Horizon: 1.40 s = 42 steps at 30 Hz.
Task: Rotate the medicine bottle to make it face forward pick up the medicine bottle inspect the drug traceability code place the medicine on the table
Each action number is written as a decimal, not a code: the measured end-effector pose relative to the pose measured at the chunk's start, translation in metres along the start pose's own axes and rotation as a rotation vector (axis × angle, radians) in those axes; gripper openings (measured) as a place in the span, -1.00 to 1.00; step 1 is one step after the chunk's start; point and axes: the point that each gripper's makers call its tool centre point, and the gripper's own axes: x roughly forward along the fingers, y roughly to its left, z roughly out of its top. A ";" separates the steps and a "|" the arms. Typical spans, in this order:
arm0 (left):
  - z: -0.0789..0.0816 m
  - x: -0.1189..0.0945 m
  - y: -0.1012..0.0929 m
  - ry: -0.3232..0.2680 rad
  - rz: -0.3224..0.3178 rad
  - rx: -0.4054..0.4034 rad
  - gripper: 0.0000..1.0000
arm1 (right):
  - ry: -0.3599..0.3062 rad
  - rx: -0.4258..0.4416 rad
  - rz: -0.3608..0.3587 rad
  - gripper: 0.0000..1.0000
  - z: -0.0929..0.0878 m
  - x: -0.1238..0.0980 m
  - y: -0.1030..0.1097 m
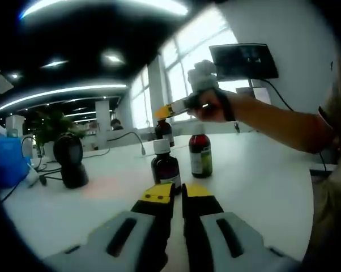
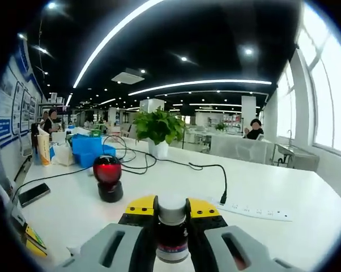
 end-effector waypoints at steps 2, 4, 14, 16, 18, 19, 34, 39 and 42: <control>0.000 0.000 0.000 0.001 0.000 0.006 -1.00 | 0.005 -0.005 0.010 -0.70 0.001 0.006 0.006; 0.000 0.000 0.000 -0.001 -0.001 0.001 -1.00 | 0.010 0.000 0.015 -0.70 0.001 0.011 0.012; 0.001 0.000 -0.001 -0.005 -0.006 0.000 -1.00 | 0.032 -0.041 0.058 -0.70 0.004 0.037 0.042; 0.001 0.000 -0.001 -0.005 -0.007 0.000 -1.00 | 0.027 -0.040 0.063 -0.70 0.007 0.040 0.044; 0.001 0.000 -0.002 -0.006 -0.008 -0.001 -1.00 | 0.032 -0.045 0.071 -0.70 0.009 0.042 0.047; 0.001 0.000 -0.002 -0.007 -0.009 -0.001 -1.00 | 0.033 -0.048 0.070 -0.70 0.009 0.042 0.047; 0.002 0.001 -0.002 -0.009 -0.011 -0.002 -1.00 | 0.033 -0.050 0.069 -0.70 0.016 0.048 0.050; 0.002 0.001 -0.002 -0.009 -0.012 -0.003 -1.00 | 0.038 -0.035 0.092 -0.70 0.017 0.056 0.062; 0.003 0.001 -0.002 -0.012 -0.013 -0.004 -1.00 | 0.044 -0.031 0.104 -0.70 0.016 0.060 0.070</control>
